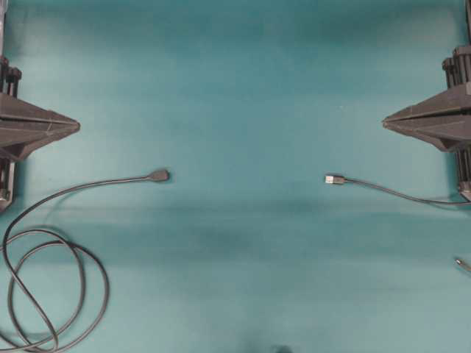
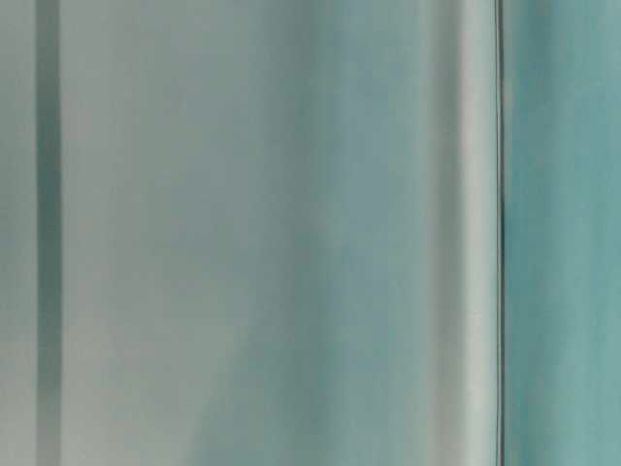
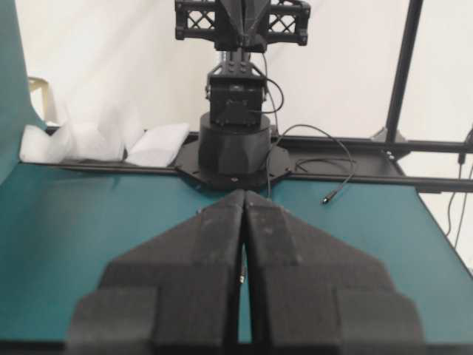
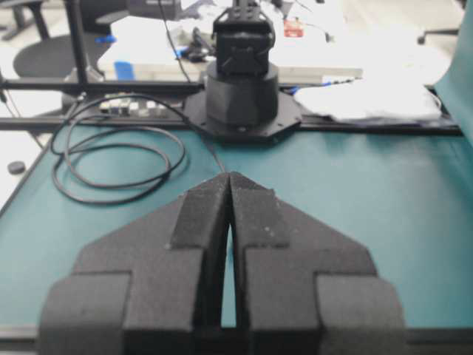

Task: Insert the USB using both arms.
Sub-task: 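Move left gripper to the female USB end and right gripper to the male plug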

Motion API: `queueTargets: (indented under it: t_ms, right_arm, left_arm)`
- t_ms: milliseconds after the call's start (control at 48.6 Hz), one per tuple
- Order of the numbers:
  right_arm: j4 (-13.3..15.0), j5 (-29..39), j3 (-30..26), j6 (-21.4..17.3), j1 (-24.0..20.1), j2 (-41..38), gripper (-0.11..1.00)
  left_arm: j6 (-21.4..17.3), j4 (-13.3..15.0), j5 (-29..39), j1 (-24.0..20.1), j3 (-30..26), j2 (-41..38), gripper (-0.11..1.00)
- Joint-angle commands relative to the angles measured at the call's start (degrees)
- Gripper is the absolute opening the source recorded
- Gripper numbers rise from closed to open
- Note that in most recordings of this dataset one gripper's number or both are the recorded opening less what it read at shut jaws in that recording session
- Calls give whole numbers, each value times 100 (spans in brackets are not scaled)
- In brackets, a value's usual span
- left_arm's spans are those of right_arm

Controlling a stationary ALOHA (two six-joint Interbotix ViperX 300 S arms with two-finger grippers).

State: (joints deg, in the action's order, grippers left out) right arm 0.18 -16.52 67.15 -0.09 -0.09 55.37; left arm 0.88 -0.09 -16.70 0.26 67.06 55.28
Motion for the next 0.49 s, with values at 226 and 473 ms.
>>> queueTargets:
  t_ms: [226,473]
  right_arm:
    - [44,176,18,-70,-18,-44,0]
    - [35,1934,-237,-308,-35,-53,0]
  left_arm:
    - [-88,-53,756,281,-299,-360,-1]
    - [-53,-53,1731,281,-439,-844,-1]
